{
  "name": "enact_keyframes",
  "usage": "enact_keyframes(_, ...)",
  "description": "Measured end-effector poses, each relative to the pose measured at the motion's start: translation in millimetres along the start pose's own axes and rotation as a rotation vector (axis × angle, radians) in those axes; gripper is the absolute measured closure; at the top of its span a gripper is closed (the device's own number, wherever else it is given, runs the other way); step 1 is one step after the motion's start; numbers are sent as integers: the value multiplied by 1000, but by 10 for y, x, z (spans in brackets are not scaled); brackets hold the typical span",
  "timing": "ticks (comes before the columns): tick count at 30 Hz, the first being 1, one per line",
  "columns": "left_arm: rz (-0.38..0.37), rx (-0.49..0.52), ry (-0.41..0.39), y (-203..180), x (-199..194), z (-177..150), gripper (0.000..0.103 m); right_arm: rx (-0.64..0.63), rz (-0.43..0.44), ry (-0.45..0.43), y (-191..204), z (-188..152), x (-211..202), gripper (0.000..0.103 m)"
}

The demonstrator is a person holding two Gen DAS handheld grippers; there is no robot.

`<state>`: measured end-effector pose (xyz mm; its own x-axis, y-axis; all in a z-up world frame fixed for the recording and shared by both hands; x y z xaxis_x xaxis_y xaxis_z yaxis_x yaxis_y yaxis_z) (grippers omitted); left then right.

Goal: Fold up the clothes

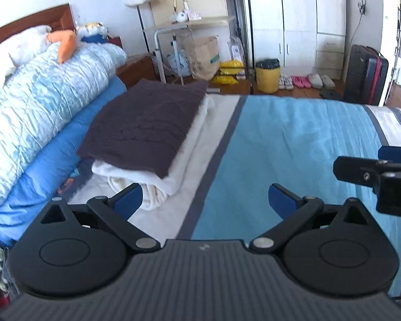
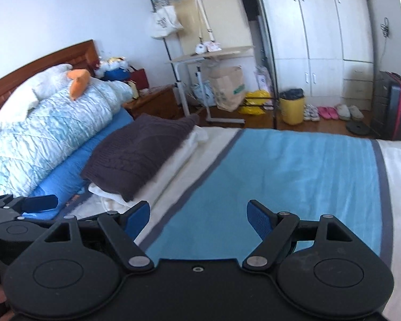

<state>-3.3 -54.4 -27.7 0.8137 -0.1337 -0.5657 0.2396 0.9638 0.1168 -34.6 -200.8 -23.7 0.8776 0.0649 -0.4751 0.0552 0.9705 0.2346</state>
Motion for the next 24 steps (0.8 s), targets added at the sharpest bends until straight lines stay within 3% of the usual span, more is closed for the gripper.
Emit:
enact_keyframes(5, 1, -17, 47, -29, 49, -114, 0, 1, -37, 25, -89, -86, -41, 19)
enact_keyframes(24, 61, 21, 69, 36, 123, -191, 0, 9, -57, 78, -107, -257, 19, 19)
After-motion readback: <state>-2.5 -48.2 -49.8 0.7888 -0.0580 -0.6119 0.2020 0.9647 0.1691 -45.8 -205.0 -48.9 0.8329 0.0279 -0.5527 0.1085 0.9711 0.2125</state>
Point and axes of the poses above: each gripper's, at about its wrist camera, not at the fingertips, and x roughly the way its jaws point, y to its left, z to its top, the point moved 10 cm from there along x, roughly the way its jaws point, and after that the axes turned 5 degrees about -y, right-handed, at the moved point
